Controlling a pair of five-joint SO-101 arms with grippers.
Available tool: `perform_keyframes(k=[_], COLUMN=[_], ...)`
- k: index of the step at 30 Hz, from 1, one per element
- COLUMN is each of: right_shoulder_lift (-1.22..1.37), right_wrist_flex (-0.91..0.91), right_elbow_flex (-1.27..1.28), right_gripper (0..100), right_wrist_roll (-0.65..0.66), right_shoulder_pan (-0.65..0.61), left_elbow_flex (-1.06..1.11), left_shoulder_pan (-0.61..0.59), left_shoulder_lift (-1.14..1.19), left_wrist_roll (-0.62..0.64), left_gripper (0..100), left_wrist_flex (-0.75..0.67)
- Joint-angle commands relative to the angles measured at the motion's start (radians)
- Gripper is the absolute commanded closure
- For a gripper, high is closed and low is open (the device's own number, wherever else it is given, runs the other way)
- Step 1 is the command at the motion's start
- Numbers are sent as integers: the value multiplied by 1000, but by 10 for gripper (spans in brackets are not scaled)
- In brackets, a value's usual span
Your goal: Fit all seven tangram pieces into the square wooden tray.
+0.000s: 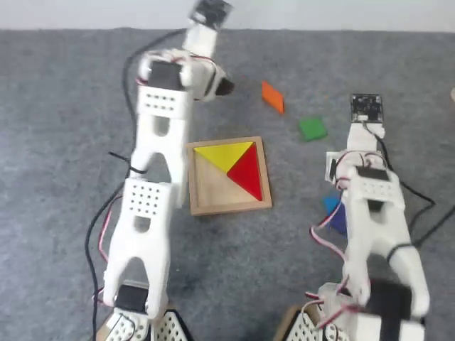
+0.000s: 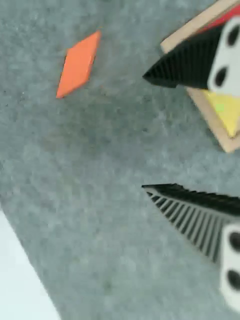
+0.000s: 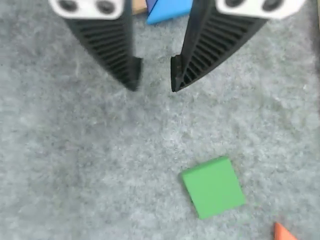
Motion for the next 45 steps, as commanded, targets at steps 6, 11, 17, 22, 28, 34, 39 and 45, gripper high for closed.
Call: perform_keyframes(k=[6, 11, 17, 22, 28, 34, 39, 45], right_shoulder_lift=[-429, -644, -963, -1250, -1478, -1506, -1488, -1488], right_wrist_flex=[-77, -82, -81, -81, 128, 199, 274, 552], right_elbow_flex=[265, 439, 651, 821, 818, 816, 816, 816], right_gripper=[991, 991, 991, 991, 990, 990, 990, 990], right_wrist_roll=[34, 106, 112, 114, 115, 115, 114, 114], right_shoulder_pan=[18, 12, -7, -28, -25, -22, -24, -25], left_elbow_flex=[452, 1066, 1808, 2321, 2792, 3089, 3260, 3317], left_shoulder_pan=[-34, 54, -6, -77, -147, -196, -192, -186], left_shoulder_lift=[-566, -968, -1422, -1751, -2053, -2275, -2383, -2532], left_wrist_roll=[138, 173, 166, 60, -40, -138, -232, -331], left_gripper=[841, 849, 848, 848, 848, 852, 852, 852], left_wrist_flex=[68, 31, -270, -511, -761, -973, -898, -904])
